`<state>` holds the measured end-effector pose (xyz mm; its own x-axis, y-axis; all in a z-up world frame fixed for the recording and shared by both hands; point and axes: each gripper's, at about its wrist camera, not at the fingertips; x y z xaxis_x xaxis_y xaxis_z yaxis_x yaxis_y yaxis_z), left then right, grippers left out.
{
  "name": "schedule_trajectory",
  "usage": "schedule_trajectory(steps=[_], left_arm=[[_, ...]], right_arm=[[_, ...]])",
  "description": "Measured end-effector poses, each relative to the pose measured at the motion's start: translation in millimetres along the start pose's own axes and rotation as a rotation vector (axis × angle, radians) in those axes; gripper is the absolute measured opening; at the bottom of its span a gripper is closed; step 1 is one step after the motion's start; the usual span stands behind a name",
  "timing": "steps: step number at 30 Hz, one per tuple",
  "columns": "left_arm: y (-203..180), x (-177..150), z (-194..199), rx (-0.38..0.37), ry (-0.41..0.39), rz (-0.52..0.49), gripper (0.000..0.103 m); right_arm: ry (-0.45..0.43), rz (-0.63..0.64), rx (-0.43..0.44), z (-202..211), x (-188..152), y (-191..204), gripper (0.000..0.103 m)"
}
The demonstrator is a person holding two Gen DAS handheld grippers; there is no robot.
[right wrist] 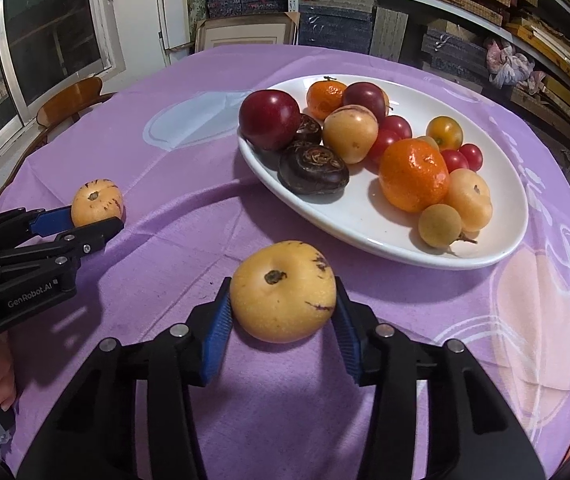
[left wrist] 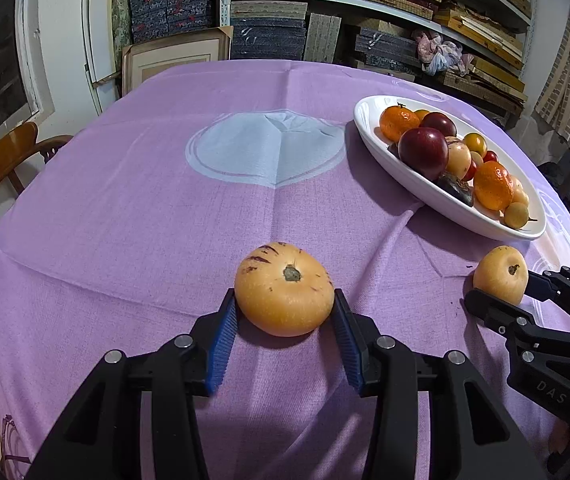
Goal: Organize fruits
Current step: 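Close the right tool on the pale yellow fruit while the left tool holds its fruit, then carry both yellow fruits toward the white plate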
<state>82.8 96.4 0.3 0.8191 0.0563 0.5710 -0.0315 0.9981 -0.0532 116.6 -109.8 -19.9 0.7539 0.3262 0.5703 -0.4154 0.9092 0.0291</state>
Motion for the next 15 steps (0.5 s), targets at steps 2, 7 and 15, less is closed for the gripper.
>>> schedule_trajectory(steps=[2,7,15], left_arm=[[0,0,0,0.0,0.0,0.0,0.047],[0,1,1,-0.003,-0.003,0.008,0.046],[-13,4,17,0.04,-0.067,-0.01,0.046]], right_arm=[[-0.002,-0.002,0.006,0,0,-2,0.046],[-0.012,-0.01,0.047,10,-11,-7,0.046],[-0.077,-0.024,0.062,52,-32,-23,0.046]])
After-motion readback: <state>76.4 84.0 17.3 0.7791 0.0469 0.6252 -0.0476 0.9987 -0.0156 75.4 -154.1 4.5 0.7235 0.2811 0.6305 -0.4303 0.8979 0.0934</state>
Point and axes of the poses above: each gripper's, at about its wrist camera, not at the fingertips, and z roughly against the way its jaws point, y to its left, x to its top, and after that the axes turned 5 degrees about y, right-handed
